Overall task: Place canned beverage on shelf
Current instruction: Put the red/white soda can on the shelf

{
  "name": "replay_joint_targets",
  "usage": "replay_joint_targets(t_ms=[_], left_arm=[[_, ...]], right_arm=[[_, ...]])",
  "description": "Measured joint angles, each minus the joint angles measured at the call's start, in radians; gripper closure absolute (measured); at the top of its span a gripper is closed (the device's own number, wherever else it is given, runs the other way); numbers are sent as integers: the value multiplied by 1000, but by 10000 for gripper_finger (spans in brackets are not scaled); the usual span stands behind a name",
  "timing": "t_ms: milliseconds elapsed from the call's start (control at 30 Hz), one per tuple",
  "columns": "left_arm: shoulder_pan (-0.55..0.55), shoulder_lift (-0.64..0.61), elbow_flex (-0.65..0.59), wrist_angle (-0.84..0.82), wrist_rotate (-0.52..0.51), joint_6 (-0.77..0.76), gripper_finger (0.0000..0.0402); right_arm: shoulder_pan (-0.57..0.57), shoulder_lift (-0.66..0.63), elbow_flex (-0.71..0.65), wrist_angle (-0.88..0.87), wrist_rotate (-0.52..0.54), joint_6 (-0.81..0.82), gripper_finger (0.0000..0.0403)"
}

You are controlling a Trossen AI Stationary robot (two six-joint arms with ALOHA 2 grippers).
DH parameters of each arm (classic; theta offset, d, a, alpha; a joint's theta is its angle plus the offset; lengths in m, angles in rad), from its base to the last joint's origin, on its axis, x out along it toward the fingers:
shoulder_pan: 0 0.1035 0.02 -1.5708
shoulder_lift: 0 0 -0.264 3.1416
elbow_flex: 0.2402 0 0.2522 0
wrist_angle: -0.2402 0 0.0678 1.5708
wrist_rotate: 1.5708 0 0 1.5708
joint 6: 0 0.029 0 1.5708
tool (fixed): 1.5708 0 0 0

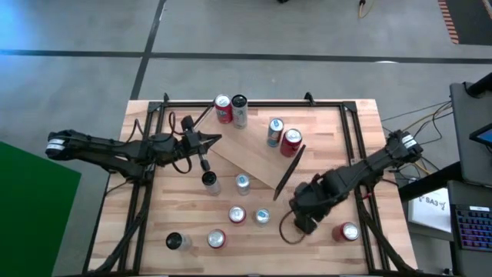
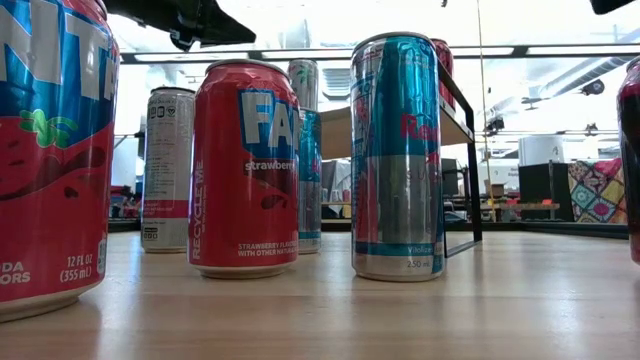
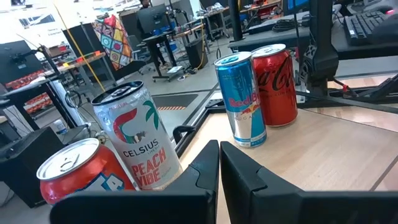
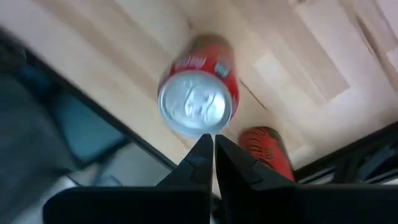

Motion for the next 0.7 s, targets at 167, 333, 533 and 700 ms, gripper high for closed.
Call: replay_joint_targets(t_ms=[167,333,533,700], left_arm=[[0,0,0,40,0,26,402],[0,0,0,63,0,27,402],[0,0,0,65,0,22,402],[0,0,0,65,0,25,402]], right_arm=[[70,-3,-2,-3,35,-251,394],[107,-14,-2,-3,47,-394,394],[110,2,-2,22,96,-405,393],[110,4,-2,53,97,-344,356]])
